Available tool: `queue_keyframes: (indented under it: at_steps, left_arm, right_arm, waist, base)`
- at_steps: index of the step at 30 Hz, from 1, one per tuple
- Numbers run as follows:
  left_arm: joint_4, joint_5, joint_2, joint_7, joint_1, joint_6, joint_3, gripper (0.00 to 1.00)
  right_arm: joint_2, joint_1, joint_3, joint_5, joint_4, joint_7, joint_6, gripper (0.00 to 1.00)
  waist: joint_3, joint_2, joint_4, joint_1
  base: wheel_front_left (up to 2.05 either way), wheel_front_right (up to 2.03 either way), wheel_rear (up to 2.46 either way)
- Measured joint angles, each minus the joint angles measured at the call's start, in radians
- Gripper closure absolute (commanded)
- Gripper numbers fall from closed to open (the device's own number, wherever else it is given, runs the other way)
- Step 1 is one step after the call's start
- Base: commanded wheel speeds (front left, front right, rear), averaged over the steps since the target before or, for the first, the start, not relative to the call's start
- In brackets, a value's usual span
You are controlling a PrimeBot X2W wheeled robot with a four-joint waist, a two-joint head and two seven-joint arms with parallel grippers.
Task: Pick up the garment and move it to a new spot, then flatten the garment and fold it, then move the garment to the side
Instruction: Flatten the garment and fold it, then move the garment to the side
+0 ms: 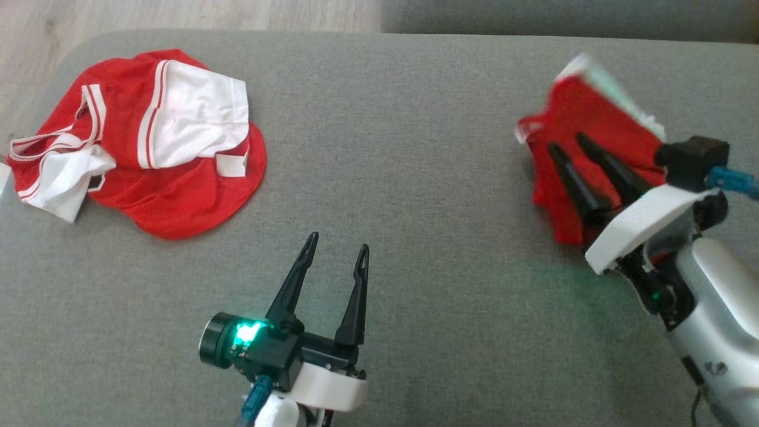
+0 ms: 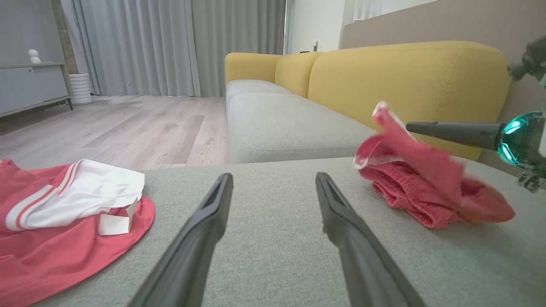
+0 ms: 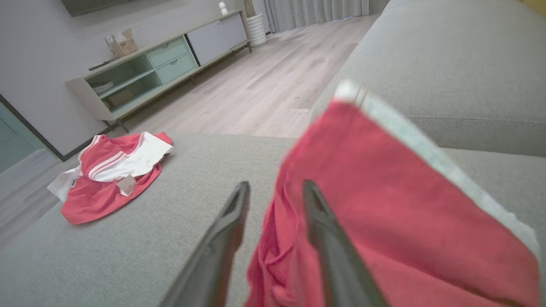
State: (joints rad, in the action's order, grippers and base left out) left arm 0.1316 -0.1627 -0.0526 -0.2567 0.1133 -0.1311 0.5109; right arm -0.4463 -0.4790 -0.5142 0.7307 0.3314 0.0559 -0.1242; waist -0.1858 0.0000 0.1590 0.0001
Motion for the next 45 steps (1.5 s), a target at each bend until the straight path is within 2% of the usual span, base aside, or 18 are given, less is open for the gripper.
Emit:
queue_keyframes:
  at_steps: [4, 7, 11, 15, 23, 29, 45]
  left_arm:
    - [-0.003, -0.016, 0.000, 0.000, 0.000, -0.006, 0.001, 0.00]
    - [-0.010, -0.023, 0.000, 0.000, -0.006, -0.019, -0.003, 0.00]
    - [-0.029, -0.038, 0.000, 0.000, -0.057, -0.030, -0.033, 0.00]
    - [-0.044, -0.055, 0.000, 0.000, -0.131, -0.036, -0.085, 0.00]
    - [-0.062, -0.024, -0.008, 0.000, -0.291, -0.026, -0.174, 0.00]
    - [-0.058, -0.017, -0.009, 0.000, -0.346, -0.001, -0.225, 0.00]
    - [-0.050, 0.025, -0.006, 0.000, -0.346, 0.035, -0.255, 0.00]
  right_arm:
    - [0.013, 0.025, 0.015, -0.003, -0.006, -0.059, 0.000, 0.00]
    - [-0.008, 0.063, 0.055, -0.036, -0.023, -0.114, 0.000, 0.00]
    - [-0.018, 0.172, 0.155, -0.098, -0.030, -0.225, 0.000, 0.00]
    - [0.032, 0.318, 0.244, -0.177, -0.034, -0.296, 0.000, 0.00]
    - [0.202, 0.590, 0.380, -0.348, -0.138, -0.304, 0.000, 0.00]
    - [0.287, 0.668, 0.440, -0.422, -0.170, -0.304, 0.000, 0.00]
    - [0.317, 0.702, 0.480, -0.459, -0.167, -0.304, 0.000, 0.00]
  waist:
    - [0.015, 0.0000, 0.004, 0.0000]
    - [0.036, 0.0000, 0.005, 0.0000]
    - [0.074, 0.0000, 0.001, -0.0001]
    - [0.128, 0.0000, -0.006, -0.0002]
    - [0.236, 0.0000, -0.017, -0.0003]
    - [0.285, 0.0000, -0.024, -0.0002]
    - [0.312, 0.0000, -0.033, 0.0000]
  base:
    - [0.00, 0.00, 0.00]
    - [0.00, 0.00, 0.00]
    - [0.00, 0.00, 0.00]
    - [0.00, 0.00, 0.00]
    - [0.00, 0.00, 0.00]
    - [0.00, 0.00, 0.00]
    - [0.00, 0.00, 0.00]
